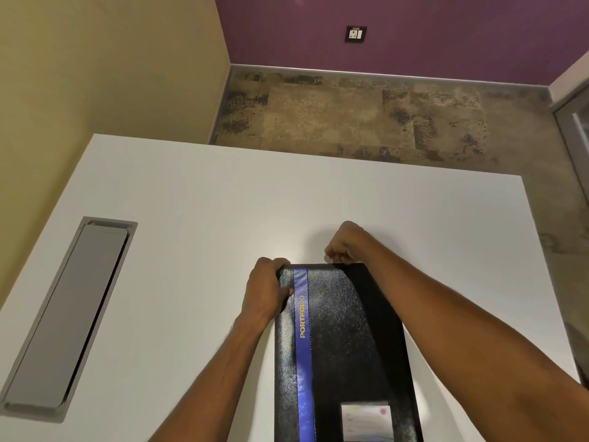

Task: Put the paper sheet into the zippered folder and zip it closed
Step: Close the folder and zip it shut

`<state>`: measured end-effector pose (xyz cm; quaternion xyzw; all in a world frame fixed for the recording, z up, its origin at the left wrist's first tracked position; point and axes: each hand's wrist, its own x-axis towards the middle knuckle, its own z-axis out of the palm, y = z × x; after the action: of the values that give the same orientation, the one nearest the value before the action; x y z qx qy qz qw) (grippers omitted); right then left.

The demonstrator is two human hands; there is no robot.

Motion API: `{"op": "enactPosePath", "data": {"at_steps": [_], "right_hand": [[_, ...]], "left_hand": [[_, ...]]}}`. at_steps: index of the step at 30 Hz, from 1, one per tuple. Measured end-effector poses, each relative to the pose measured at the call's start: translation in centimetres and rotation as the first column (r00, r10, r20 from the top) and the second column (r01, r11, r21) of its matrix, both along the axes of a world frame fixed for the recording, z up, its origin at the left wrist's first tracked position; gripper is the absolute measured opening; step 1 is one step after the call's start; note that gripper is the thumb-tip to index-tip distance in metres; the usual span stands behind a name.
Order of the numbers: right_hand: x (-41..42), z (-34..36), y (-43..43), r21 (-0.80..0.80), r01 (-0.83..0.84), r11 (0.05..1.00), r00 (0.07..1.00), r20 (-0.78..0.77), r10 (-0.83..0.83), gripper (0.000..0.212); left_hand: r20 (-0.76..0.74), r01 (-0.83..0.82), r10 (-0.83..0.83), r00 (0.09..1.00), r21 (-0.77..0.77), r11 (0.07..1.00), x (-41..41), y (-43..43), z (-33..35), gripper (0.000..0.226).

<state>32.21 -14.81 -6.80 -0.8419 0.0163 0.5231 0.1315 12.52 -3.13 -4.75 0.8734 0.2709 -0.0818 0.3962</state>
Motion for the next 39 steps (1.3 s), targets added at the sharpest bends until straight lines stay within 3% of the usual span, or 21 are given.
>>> {"op": "enactPosePath", "data": {"at_steps": [3, 9, 14, 19, 21, 25, 30, 33, 39], "right_hand": [[-0.5, 0.2, 0.5, 0.002, 0.061, 0.998, 0.988, -0.14, -0.06, 0.034], [-1.6, -0.6, 2.2, 0.034, 0.111, 0.993, 0.981, -0.166, -0.104, 0.036], [-2.5, -1.0, 3.5, 0.082, 0.143, 0.986, 0.987, -0.083, -0.136, 0.034], [-3.2, -1.7, 4.8, 0.13, 0.164, 0.978, 0.97, 0.158, -0.184, 0.022], [-3.7, -1.6, 5.6, 0.159, 0.183, 0.97, 0.962, 0.175, -0.21, 0.014], [-4.3, -1.3, 6.6, 0.185, 0.16, 0.97, 0.963, 0.187, -0.195, 0.032], [-5.0, -0.6, 7.2, 0.21, 0.174, 0.962, 0.957, 0.193, -0.215, 0.018], [-5.2, -0.7, 7.0, 0.221, 0.142, 0.965, 0.954, 0.23, -0.193, 0.025], [-5.3, 0.0, 5.9, 0.186, 0.049, 0.981, 0.929, 0.353, -0.114, 0.018]], "left_hand": [[0.013, 0.001, -0.001, 1.0, -0.003, 1.0, 0.0, 0.1, 0.0, 0.046], [0.014, 0.033, -0.033, 0.999, 0.008, 0.999, 0.2, 0.3, 0.3, 0.034], [0.013, 0.042, -0.042, 0.999, -0.002, 0.999, 0.4, 0.5, -0.1, 0.044], [0.011, 0.057, -0.057, 0.998, 0.01, 0.998, 0.6, 0.7, -0.3, 0.045], [0.016, 0.069, -0.069, 0.997, 0.015, 0.997, 0.8, 0.7, -0.4, 0.041], [0.013, 0.08, -0.08, 0.997, 0.016, 0.997, 0.9, 0.8, -0.7, 0.049], [0.011, 0.06, -0.06, 0.998, 0.007, 0.998, 1.0, 1.0, -1.2, 0.05], [-0.014, 0.023, -0.023, 1.0, -0.007, 1.0, 0.9, 1.1, -1.5, 0.048], [0.031, -0.073, 0.076, 0.997, -0.082, 0.994, 0.3, 0.8, -2.4, 0.055]]}}
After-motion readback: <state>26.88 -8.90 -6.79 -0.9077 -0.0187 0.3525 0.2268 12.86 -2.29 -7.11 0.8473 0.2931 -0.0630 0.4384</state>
